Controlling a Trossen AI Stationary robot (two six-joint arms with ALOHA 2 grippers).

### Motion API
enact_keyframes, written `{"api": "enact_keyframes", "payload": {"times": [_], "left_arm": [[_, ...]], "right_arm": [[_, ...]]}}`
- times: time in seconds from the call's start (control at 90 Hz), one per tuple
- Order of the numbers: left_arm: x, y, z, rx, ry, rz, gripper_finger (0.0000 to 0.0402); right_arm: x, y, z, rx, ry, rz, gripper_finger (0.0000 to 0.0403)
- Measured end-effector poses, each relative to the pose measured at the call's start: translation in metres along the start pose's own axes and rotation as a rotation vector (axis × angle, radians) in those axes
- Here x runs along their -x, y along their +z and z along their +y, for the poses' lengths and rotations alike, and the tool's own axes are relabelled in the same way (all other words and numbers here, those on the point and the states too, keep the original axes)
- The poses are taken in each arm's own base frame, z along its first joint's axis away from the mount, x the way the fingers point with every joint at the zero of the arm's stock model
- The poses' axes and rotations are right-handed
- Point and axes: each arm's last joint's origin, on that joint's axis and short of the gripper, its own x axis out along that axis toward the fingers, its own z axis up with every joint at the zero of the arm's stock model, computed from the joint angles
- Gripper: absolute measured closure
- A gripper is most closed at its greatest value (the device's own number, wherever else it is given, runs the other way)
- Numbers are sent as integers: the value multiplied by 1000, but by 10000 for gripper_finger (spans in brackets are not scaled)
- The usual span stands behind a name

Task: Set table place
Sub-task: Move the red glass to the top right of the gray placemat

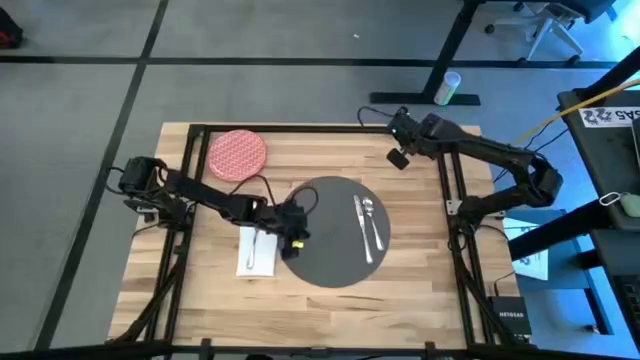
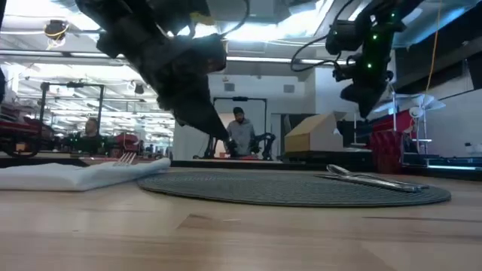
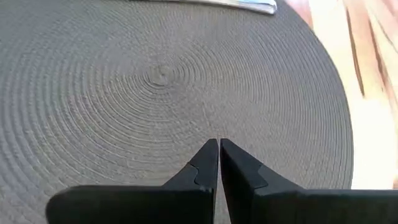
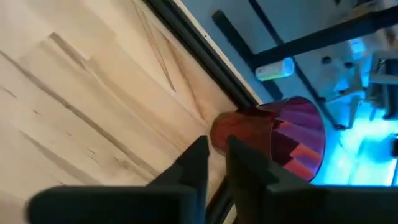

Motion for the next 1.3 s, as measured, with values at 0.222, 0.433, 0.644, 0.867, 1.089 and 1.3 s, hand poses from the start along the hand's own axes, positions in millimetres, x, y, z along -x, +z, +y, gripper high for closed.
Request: {"api": "enact_keyframes", "payload": {"times": [0.222,0.433,0.644,0.867,1.089,1.3], "left_arm": [[0,-3,-5,-39,-9,21,402],[1,-8,-4,-50,2,69,402],[1,-9,-4,-50,4,77,402],[1,-9,-4,-50,4,79,402],[1,-10,-4,-46,7,87,402],[1,-10,-4,-46,7,88,402]], "right_arm": [[-28,11,-4,-56,-5,33,238],[-55,12,-8,-70,-33,123,203],[-60,12,-11,-77,-43,145,201],[-48,23,-19,-76,-77,133,201],[-47,28,-31,-75,-146,116,201],[-56,24,-46,-128,-119,150,201]]}}
